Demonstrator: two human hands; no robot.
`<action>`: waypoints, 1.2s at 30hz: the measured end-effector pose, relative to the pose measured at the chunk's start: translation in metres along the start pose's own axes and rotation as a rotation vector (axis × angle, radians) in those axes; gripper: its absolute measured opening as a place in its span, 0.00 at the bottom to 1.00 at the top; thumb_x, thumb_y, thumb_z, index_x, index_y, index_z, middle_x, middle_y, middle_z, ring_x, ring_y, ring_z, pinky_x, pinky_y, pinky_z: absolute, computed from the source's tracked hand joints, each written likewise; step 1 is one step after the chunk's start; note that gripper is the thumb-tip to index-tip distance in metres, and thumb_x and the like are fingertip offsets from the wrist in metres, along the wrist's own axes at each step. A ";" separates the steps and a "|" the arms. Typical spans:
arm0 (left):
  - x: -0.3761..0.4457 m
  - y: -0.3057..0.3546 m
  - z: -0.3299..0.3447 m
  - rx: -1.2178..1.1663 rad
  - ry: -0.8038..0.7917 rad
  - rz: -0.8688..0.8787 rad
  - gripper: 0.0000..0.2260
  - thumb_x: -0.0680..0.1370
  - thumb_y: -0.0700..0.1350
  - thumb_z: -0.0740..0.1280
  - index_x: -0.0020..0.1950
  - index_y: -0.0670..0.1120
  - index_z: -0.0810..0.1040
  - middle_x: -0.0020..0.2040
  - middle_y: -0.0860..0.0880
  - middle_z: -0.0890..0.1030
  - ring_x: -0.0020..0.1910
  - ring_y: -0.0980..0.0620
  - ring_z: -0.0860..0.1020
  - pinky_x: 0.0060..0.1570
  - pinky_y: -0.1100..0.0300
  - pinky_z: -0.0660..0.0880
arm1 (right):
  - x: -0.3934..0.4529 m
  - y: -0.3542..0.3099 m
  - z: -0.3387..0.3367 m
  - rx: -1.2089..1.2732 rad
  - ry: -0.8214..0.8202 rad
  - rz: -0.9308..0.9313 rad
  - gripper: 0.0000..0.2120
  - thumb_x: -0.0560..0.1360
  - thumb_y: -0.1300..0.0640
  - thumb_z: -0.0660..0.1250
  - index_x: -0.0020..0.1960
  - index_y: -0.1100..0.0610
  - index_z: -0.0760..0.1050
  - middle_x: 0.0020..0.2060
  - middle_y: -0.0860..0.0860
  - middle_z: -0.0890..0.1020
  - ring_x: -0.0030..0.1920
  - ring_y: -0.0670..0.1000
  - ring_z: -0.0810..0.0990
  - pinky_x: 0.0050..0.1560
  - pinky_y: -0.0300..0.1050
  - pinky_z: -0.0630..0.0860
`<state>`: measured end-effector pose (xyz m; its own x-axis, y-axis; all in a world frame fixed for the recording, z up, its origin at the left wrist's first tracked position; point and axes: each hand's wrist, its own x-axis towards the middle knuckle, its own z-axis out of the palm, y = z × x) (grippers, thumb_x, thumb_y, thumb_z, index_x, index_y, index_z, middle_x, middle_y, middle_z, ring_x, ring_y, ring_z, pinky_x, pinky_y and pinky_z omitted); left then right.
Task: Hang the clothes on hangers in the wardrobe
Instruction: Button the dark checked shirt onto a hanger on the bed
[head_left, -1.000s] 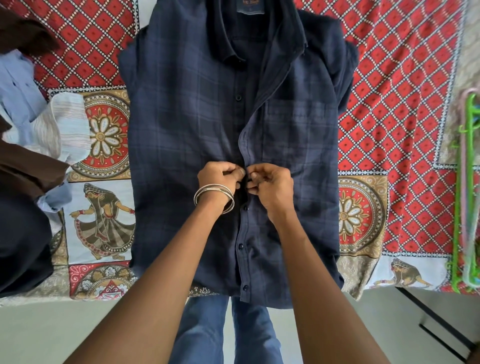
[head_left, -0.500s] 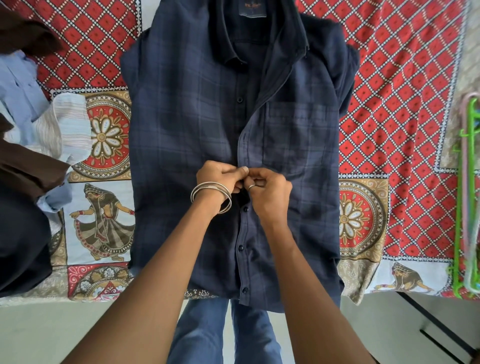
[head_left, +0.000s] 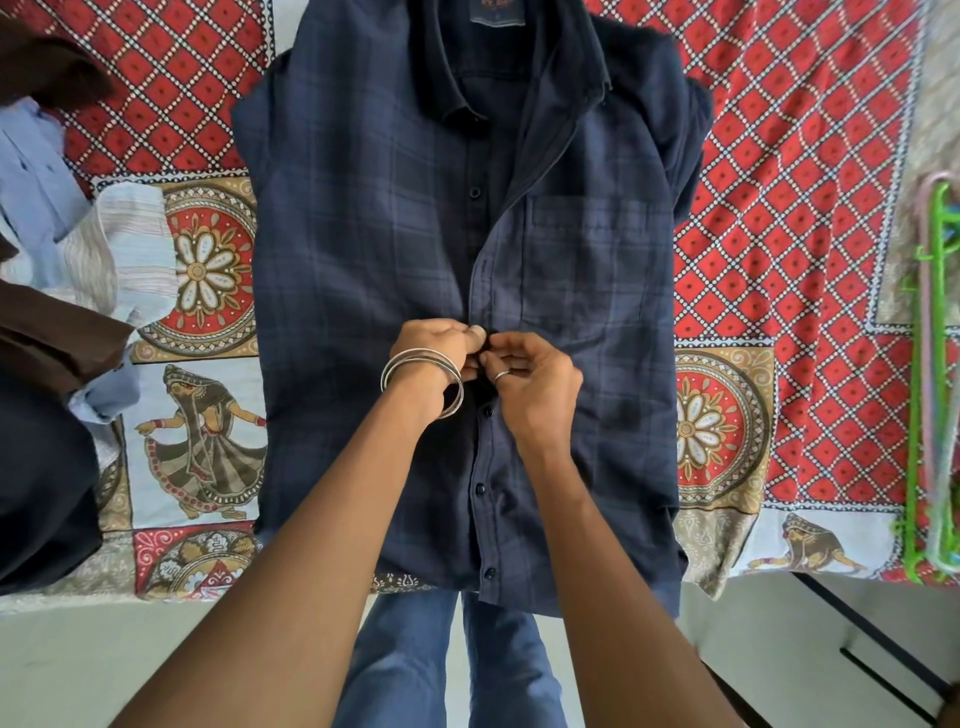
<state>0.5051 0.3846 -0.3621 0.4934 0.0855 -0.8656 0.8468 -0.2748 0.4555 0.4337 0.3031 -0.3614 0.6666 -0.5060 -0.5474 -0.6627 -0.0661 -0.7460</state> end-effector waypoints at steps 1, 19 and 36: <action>0.001 -0.001 0.000 0.034 0.012 0.014 0.04 0.74 0.38 0.71 0.39 0.44 0.80 0.37 0.44 0.81 0.33 0.50 0.80 0.35 0.60 0.80 | 0.000 0.000 0.001 0.000 0.009 -0.006 0.07 0.71 0.65 0.74 0.49 0.59 0.81 0.38 0.45 0.82 0.38 0.42 0.81 0.42 0.31 0.77; 0.005 0.002 0.003 0.412 0.144 0.179 0.07 0.73 0.40 0.71 0.39 0.37 0.81 0.40 0.41 0.83 0.39 0.43 0.81 0.43 0.58 0.79 | 0.001 -0.008 0.005 -0.047 0.024 0.032 0.05 0.75 0.65 0.69 0.48 0.59 0.83 0.37 0.50 0.84 0.39 0.46 0.84 0.47 0.41 0.81; 0.016 0.036 -0.027 0.374 0.251 0.610 0.10 0.76 0.34 0.62 0.51 0.43 0.80 0.43 0.46 0.82 0.42 0.48 0.81 0.49 0.58 0.77 | 0.041 -0.057 -0.002 -0.095 0.026 0.042 0.04 0.74 0.59 0.71 0.47 0.55 0.77 0.37 0.49 0.82 0.40 0.49 0.81 0.48 0.40 0.79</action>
<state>0.5491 0.4022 -0.3533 0.9211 0.0176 -0.3889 0.3073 -0.6460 0.6987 0.4978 0.2845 -0.3404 0.6290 -0.5322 -0.5667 -0.7203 -0.1246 -0.6824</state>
